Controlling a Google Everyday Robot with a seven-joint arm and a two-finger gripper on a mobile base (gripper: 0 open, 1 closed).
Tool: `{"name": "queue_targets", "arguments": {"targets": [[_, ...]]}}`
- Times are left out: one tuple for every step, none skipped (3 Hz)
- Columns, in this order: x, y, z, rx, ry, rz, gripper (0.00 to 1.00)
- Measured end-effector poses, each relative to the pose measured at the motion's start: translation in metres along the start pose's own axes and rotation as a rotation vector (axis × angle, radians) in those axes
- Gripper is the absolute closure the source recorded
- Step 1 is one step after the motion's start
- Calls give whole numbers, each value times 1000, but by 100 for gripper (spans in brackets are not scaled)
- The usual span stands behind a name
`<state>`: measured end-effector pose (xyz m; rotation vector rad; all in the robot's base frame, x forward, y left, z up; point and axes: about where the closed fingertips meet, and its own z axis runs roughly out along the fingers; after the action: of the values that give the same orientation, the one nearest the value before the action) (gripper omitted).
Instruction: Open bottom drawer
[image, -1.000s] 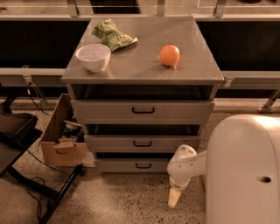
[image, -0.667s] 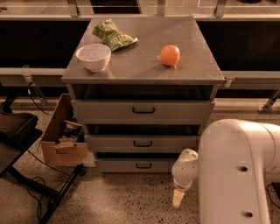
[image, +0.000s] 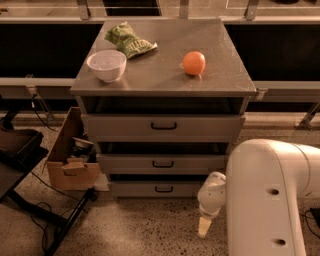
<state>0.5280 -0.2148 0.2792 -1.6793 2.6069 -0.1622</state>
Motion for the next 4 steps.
{"name": "queue_targets", "arguments": {"targets": [[-12,-18,9,50,-90,-14,0],[-44,-47,32,108,-229,-54,0],[-45,-48,31,111,-231,-56,0],[-48,-49,34,111,-234,-72,0]]}}
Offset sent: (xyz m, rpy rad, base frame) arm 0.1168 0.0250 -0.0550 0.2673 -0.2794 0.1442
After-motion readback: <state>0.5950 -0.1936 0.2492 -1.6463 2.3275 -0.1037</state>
